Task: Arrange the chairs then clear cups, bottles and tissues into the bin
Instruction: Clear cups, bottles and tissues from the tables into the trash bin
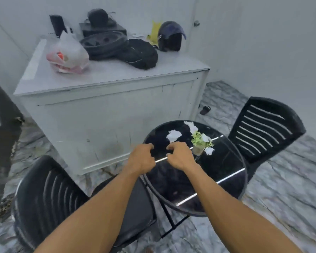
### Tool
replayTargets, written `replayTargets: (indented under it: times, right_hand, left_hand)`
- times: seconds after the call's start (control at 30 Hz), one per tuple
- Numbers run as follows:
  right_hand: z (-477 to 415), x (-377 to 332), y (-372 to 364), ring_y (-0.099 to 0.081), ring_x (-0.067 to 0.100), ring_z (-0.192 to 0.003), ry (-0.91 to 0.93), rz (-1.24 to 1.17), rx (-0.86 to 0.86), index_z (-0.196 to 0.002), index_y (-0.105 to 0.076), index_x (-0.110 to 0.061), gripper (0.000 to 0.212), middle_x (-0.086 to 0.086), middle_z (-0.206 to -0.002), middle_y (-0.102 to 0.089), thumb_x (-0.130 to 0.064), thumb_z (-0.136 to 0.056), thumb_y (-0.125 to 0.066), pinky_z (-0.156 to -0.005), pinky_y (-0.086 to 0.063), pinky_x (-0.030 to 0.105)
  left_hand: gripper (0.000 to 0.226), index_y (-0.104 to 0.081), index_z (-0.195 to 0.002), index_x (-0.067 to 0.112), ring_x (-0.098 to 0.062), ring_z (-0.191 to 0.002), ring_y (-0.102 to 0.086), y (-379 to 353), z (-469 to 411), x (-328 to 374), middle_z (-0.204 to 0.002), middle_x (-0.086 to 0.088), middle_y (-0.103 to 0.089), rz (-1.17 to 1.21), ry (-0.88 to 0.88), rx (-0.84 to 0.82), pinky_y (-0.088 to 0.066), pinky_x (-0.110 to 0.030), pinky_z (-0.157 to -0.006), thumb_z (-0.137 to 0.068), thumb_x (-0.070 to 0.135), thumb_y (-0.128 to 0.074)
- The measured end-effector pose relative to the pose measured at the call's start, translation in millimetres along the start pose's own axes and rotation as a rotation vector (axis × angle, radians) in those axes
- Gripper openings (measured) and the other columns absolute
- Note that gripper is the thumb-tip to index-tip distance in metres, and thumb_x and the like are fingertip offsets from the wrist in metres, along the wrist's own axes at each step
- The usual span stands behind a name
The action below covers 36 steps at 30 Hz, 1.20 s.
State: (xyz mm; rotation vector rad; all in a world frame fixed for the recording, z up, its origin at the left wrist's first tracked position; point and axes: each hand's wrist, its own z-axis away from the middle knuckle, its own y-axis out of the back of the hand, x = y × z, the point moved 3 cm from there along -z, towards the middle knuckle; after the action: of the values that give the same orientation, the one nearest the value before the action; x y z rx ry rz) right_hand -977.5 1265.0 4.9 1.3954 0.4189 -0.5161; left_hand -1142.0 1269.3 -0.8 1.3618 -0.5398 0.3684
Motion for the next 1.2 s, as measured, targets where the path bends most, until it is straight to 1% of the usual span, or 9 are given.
replayTargets:
  times: [0.13,0.23,0.33,0.47,0.73,0.93,1.07,1.13,1.2]
  right_hand:
    - [-23.7,71.7,47.3,-0.064,0.019,-0.105,-0.144,-0.035,0.143,-0.111,-0.072,-0.017,0.031,-0.002,-0.111,-0.071,-0.014,-0.082,-0.061,-0.092,-0.052,0.033]
    - [-48.1,98.0,80.2,-0.063,0.021,-0.096,-0.184,-0.016,0.266,-0.097,-0.075,-0.013,0.025,0.002,-0.098,-0.069,-0.009,-0.078,-0.060,-0.078,-0.052,0.033]
    - [-72.6,126.2,92.9,-0.061,0.020,-0.105,-0.213,-0.029,0.291,-0.104,-0.073,-0.012,0.032,0.003,-0.112,-0.067,-0.005,-0.074,-0.062,-0.086,-0.051,0.034]
    - [-109.5,181.0,99.5,-0.052,0.020,-0.124,-0.304,-0.009,0.228,-0.125,-0.065,-0.020,0.049,0.001,-0.133,-0.058,-0.001,-0.080,-0.058,-0.100,-0.043,0.031]
    - [-183.2,279.6,79.3,-0.059,0.022,-0.118,-0.358,0.013,-0.059,-0.123,-0.066,-0.021,0.058,0.000,-0.134,-0.060,0.010,-0.076,-0.053,-0.096,-0.050,0.033]
    - [-225.1,326.4,40.3,-0.060,0.017,-0.118,-0.228,0.078,-0.352,-0.127,-0.064,-0.026,0.059,-0.002,-0.132,-0.062,-0.001,-0.074,-0.063,-0.100,-0.050,0.034]
    - [-248.9,343.0,32.2,-0.067,0.016,-0.097,-0.129,0.135,-0.381,-0.097,-0.078,-0.021,0.032,-0.005,-0.103,-0.073,-0.004,-0.075,-0.063,-0.086,-0.055,0.032]
    - [-260.8,345.6,34.1,-0.067,0.017,-0.084,-0.102,0.124,-0.332,-0.079,-0.077,-0.018,0.021,-0.004,-0.086,-0.073,-0.006,-0.079,-0.060,-0.078,-0.056,0.034]
    - [-274.0,345.7,38.1,-0.062,0.018,-0.087,-0.055,0.111,-0.203,-0.080,-0.076,-0.017,0.017,-0.003,-0.087,-0.068,-0.010,-0.085,-0.061,-0.078,-0.053,0.036]
  left_hand:
    - [0.048,-0.063,-0.124,0.018,-0.024,-0.107,-0.062,-37.0,-58.6,51.4,-0.118,-0.002,-0.067,-0.031,-0.109,-0.081,-0.050,-0.031,-0.087,-0.076,0.012,-0.058]
    - [0.048,-0.062,-0.127,0.017,-0.025,-0.103,-0.063,-57.0,-103.1,76.1,-0.117,-0.004,-0.067,-0.029,-0.164,-0.115,-0.049,-0.029,-0.083,-0.079,0.012,-0.060]
    - [0.042,-0.062,-0.124,0.015,-0.028,-0.105,-0.061,-71.2,-138.2,94.3,-0.123,-0.006,-0.062,-0.034,-0.202,-0.130,-0.045,-0.029,-0.079,-0.081,0.011,-0.062]
    - [0.035,-0.065,-0.108,0.014,-0.026,-0.095,-0.064,-92.6,-177.6,108.8,-0.111,-0.003,-0.066,-0.048,-0.200,-0.177,-0.054,-0.035,-0.079,-0.075,0.009,-0.057]
    - [0.044,-0.059,-0.128,0.015,-0.027,-0.112,-0.058,-137.7,-247.9,106.1,-0.131,-0.006,-0.058,-0.128,-0.035,-0.163,-0.043,-0.030,-0.081,-0.085,0.007,-0.057]
    - [0.045,-0.057,-0.129,0.012,-0.027,-0.112,-0.057,-181.4,-285.7,67.0,-0.128,-0.008,-0.058,-0.250,0.132,-0.232,-0.052,-0.038,-0.088,-0.084,0.010,-0.059]
    - [0.050,-0.050,-0.135,0.016,-0.030,-0.117,-0.049,-207.6,-298.8,48.3,-0.138,-0.011,-0.041,-0.377,0.137,-0.323,-0.053,-0.040,-0.087,-0.088,0.018,-0.064]
    - [0.039,-0.057,-0.126,0.013,-0.029,-0.111,-0.051,-217.3,-306.8,44.9,-0.128,-0.012,-0.050,-0.358,0.123,-0.309,-0.052,-0.038,-0.087,-0.088,0.017,-0.064]
    - [0.023,-0.066,-0.108,0.008,-0.027,-0.102,-0.058,-222.3,-314.3,48.0,-0.110,-0.010,-0.062,-0.310,0.120,-0.259,-0.053,-0.037,-0.084,-0.085,0.007,-0.062]
